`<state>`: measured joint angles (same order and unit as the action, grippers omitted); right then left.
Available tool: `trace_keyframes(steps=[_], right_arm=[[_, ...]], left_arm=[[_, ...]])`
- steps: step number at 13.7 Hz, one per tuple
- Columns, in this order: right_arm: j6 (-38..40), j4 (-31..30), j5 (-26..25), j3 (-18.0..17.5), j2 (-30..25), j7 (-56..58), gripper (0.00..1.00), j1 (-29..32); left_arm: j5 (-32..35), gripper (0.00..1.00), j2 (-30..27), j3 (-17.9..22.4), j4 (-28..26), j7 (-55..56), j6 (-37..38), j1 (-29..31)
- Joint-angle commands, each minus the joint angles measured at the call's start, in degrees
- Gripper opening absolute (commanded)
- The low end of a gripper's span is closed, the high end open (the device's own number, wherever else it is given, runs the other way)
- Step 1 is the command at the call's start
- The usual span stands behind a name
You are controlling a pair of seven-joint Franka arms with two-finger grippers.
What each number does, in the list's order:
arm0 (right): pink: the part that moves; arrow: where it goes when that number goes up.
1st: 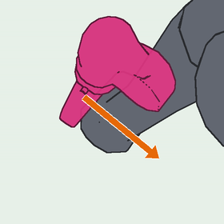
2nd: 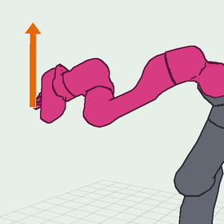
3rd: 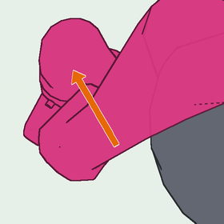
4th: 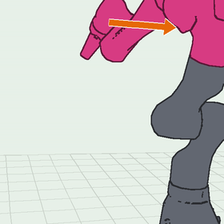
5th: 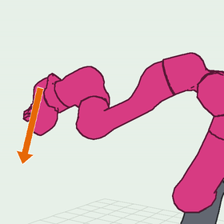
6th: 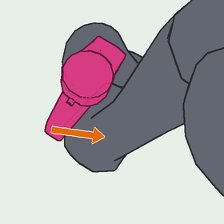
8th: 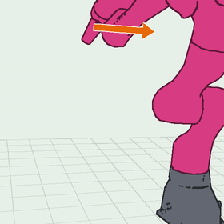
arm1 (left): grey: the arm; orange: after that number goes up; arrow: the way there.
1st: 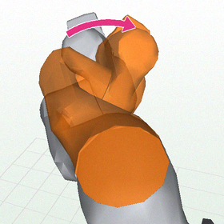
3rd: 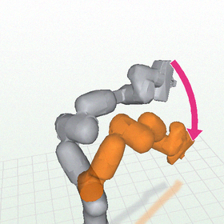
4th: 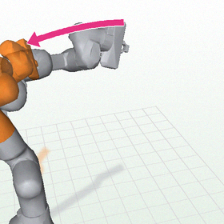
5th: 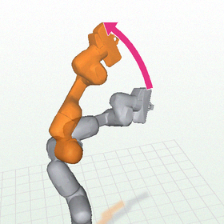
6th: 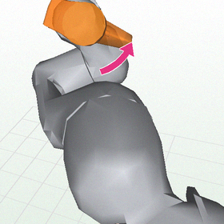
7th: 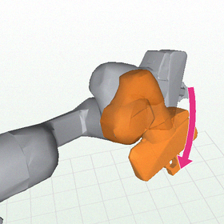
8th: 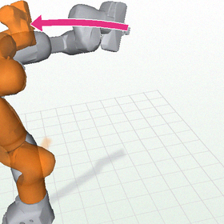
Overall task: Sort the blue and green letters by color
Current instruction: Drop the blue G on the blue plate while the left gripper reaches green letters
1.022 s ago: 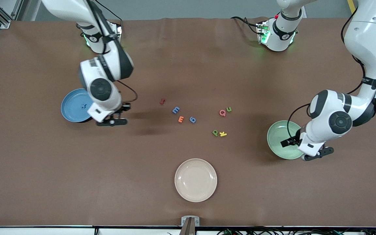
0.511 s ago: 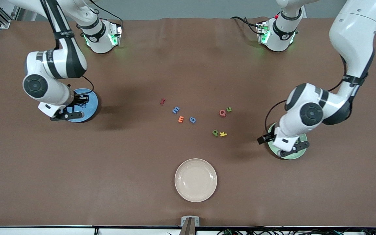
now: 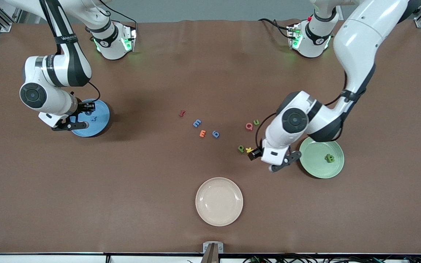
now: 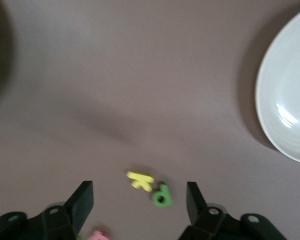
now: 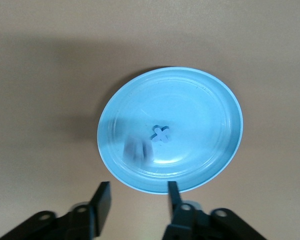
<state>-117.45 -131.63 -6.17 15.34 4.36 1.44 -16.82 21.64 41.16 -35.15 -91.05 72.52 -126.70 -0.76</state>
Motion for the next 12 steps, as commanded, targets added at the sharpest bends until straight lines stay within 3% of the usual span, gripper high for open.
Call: trace_keyframes(steps=[1, 3, 5, 12], right_arm=[[-0.24, -1.18, -1.13, -1.01, -1.81, -0.21, 1.0, 1.26], [-0.33, -1.09, -1.04, -1.01, -1.81, -0.29, 1.0, 1.26], [-0.59, -1.0, -1.04, -1.01, -1.72, -0.21, 1.0, 1.26], [-0.68, 0.31, -0.95, -0.92, -1.64, -0.21, 1.0, 3.28]], left_arm=[[0.59, 0.76, 3.74, 3.49, 5.26, 6.47, 1.28, -5.63], [0.07, 0.71, 4.89, 8.67, 6.49, 10.52, 1.28, -11.26], [-0.72, 0.68, 7.17, 11.32, 9.12, 14.47, 1.28, -15.04], [-1.78, 0.62, 7.71, 11.6, 8.87, 19.41, 3.04, -15.94]])
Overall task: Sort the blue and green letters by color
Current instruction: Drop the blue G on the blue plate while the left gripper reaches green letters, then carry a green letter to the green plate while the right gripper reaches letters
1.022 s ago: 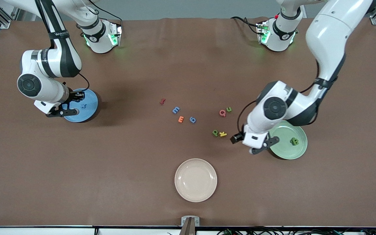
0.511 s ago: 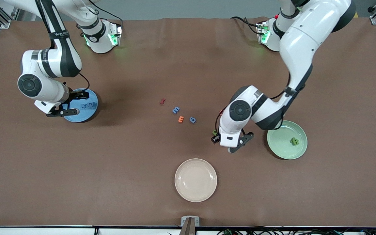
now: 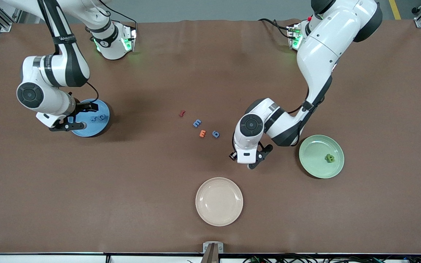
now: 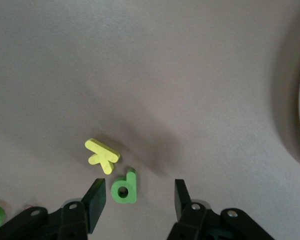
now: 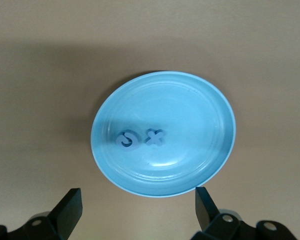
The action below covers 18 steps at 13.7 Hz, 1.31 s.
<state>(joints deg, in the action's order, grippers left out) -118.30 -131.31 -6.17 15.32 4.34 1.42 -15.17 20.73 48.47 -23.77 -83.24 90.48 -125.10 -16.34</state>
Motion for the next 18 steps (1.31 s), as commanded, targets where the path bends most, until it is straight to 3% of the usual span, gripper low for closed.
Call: trace_keyframes(steps=[1, 9, 13, 15, 18], right_arm=[[0.44, 0.44, -0.95, -1.0, -1.7, -0.27, 1.0, 1.63], [2.11, 2.82, 0.01, -1.09, -1.79, -0.63, 1.0, 2.42], [5.79, 3.17, 5.0, -1.0, -4.5, 1.57, 1.0, 4.27], [13.92, 7.36, 6.78, -0.91, -6.45, 1.84, 1.0, 5.14], [21.25, 13.61, 6.78, -1.0, -6.45, 3.15, 1.0, 6.82]], left_arm=[[-0.87, 0.61, 0.48, 0.21, 0.8, 2.32, 1.61, -0.36], [-0.87, 0.56, 1.62, 0.21, 0.1, 5.06, 1.61, -0.36], [-0.87, 0.54, 1.54, 0.12, -0.78, 5.06, 1.52, -0.36], [-0.87, 0.48, 1.54, 0.12, -0.87, 5.06, 1.52, -0.36], [-0.78, 0.26, 1.62, 0.12, -0.96, 4.97, 1.17, -0.54]])
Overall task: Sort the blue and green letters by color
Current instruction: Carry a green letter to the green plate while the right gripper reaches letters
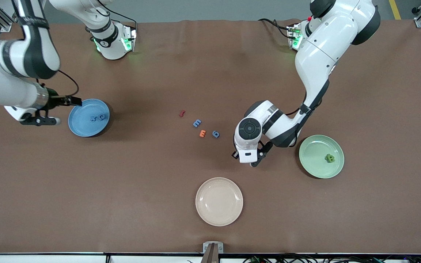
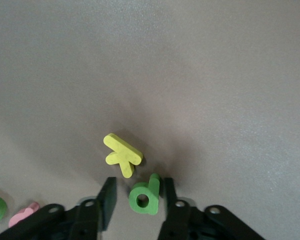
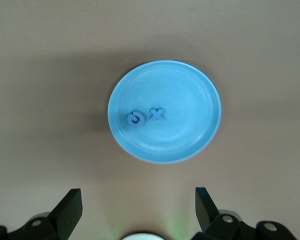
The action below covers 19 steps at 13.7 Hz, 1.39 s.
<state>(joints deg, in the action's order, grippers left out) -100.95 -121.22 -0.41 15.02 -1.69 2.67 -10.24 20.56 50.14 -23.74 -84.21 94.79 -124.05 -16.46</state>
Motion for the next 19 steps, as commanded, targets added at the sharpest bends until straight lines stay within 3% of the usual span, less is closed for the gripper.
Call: trace_keyframes(steps=[1, 3, 7, 11, 15, 19], right_arm=[[6.09, 5.97, 1.03, -0.79, -0.33, 1.99, 1.0, 1.8], [6.73, 9.58, -0.02, -0.87, 0.11, 2.16, 1.0, 1.97], [6.81, 10.92, -1.08, -0.79, 1.08, 1.73, 1.0, 2.5], [7.43, 9.87, 2.34, -1.23, 0.38, -5.89, 1.0, 1.28], [6.99, 10.04, 3.93, -1.31, -0.5, -28.18, 1.0, -7.75], [0.87, 9.52, 5.69, -1.31, -0.33, -61.28, 1.0, -20.4]], left_arm=[[-0.6, 0.17, -0.05, 0.1, 0.01, 0.74, 0.13, -0.42], [-0.6, 0.02, -0.48, 0.1, 0.01, 0.39, 0.21, -0.42], [-0.52, 0.01, -4.34, -0.25, 0.1, -1.27, 1.53, 1.25], [-0.52, 0.0, -9.09, -0.34, 0.19, -7.76, 5.57, 5.37], [-0.52, 0.0, -11.03, -0.34, 0.37, -19.09, 6.54, 11.6], [-0.25, 0.0, -11.03, -0.25, 0.01, -29.73, 8.37, 17.84]])
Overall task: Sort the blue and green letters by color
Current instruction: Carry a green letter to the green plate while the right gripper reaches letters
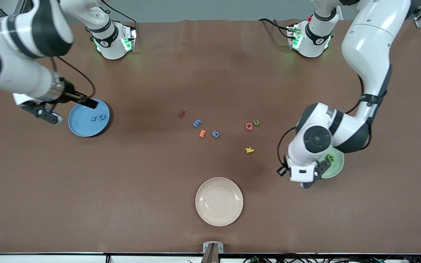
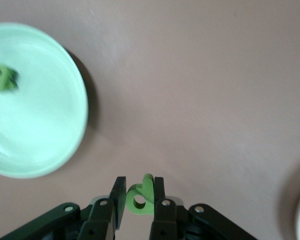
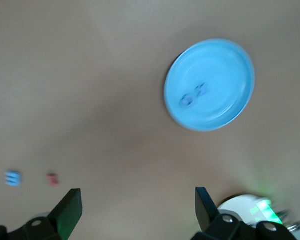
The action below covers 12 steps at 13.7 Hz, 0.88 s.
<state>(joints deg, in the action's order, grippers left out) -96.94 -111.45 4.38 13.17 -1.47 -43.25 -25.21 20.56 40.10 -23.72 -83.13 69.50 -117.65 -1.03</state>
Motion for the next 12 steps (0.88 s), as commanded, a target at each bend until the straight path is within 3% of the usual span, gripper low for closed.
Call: trace_keyframes(steps=[1, 5, 10, 12], right_arm=[[-6.22, -0.52, 0.89, 0.62, -0.2, -22.51, 1.0, -8.77], [-14.41, -0.61, 0.98, 0.54, 3.13, -39.78, 1.0, -16.26], [-30.64, -7.45, 1.15, 0.54, 8.23, -43.84, 1.0, -26.71], [-33.75, -7.03, 1.16, 0.54, 12.62, -44.56, 1.0, -28.75]], left_arm=[[-0.25, 0.0, -0.99, -0.28, -1.24, -7.42, 2.42, 4.53], [0.18, 0.0, -1.16, -0.28, -3.08, -15.52, 2.43, 9.72], [0.36, 0.0, -1.16, -0.36, -6.59, -25.11, 0.94, 16.23], [1.58, 0.0, -1.25, -0.36, -9.75, -25.3, -1.95, 16.94]])
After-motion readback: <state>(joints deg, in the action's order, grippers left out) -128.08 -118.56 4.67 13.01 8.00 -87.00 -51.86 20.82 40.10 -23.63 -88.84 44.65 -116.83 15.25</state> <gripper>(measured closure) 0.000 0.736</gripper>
